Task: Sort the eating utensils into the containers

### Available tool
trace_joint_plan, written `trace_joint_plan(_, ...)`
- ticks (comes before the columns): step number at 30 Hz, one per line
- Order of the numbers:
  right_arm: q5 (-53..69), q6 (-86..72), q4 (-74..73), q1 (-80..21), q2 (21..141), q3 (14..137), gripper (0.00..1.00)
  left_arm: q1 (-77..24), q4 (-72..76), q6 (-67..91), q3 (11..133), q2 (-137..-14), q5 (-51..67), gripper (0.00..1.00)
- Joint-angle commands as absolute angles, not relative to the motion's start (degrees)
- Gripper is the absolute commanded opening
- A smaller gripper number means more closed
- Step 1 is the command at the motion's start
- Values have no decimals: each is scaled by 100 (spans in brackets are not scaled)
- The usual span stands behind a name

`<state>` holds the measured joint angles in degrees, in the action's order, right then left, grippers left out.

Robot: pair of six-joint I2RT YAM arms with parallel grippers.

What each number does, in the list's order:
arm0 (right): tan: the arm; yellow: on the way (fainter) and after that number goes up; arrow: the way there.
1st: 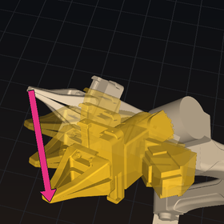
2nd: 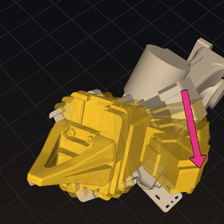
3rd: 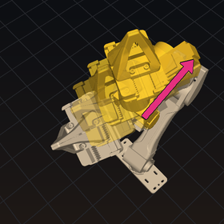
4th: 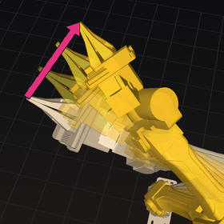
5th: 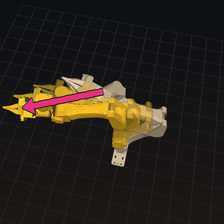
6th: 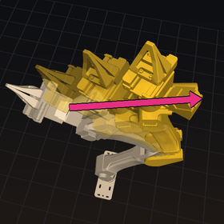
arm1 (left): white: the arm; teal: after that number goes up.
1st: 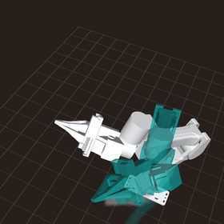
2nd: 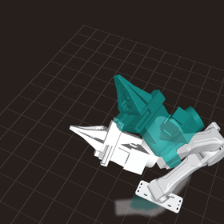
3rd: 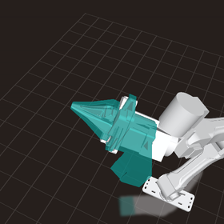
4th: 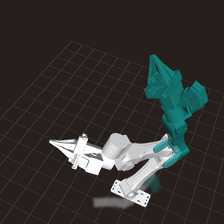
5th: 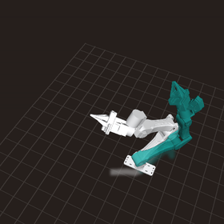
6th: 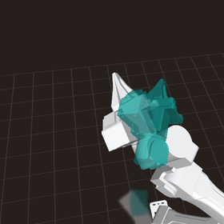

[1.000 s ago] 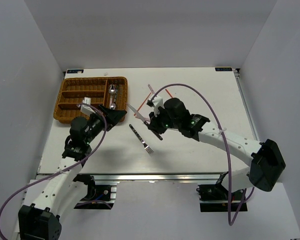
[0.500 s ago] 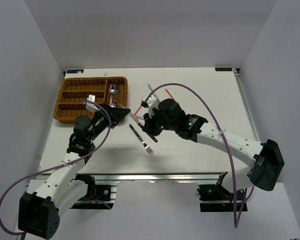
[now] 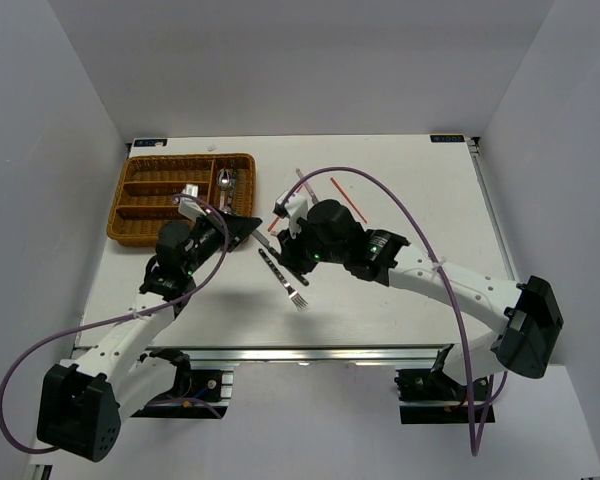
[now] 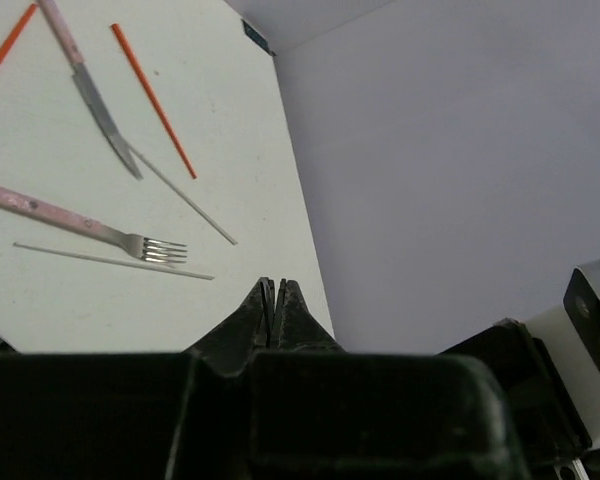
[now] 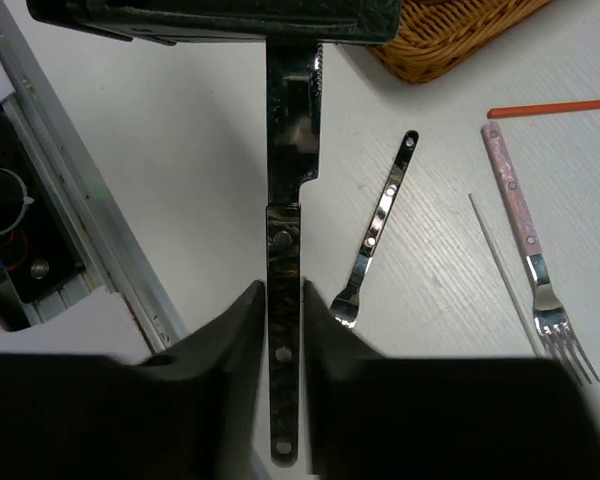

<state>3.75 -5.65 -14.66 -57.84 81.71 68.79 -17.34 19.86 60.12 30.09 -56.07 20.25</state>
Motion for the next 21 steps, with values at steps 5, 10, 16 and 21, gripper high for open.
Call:
trace_joint_plan(5,-975,-1027,-1107,-5669,7648,6681,89,-1207,-481,5133,3987,-5423,-416,0)
trace_joint_plan(10,-1133,-1090,-1265,-5423,7313,6364,89,506,-1038,5413,4438,-5949,-397,0)
trace_joint_plan(16,-1169,-1028,-1345,-5291,6900,5916,89,2213,-1054,5108,5535,-7776,615,0)
trace_joint_plan(21,-1187,-923,-1319,-5151,6654,5625,89,2917,-968,5080,5976,-8726,949,0)
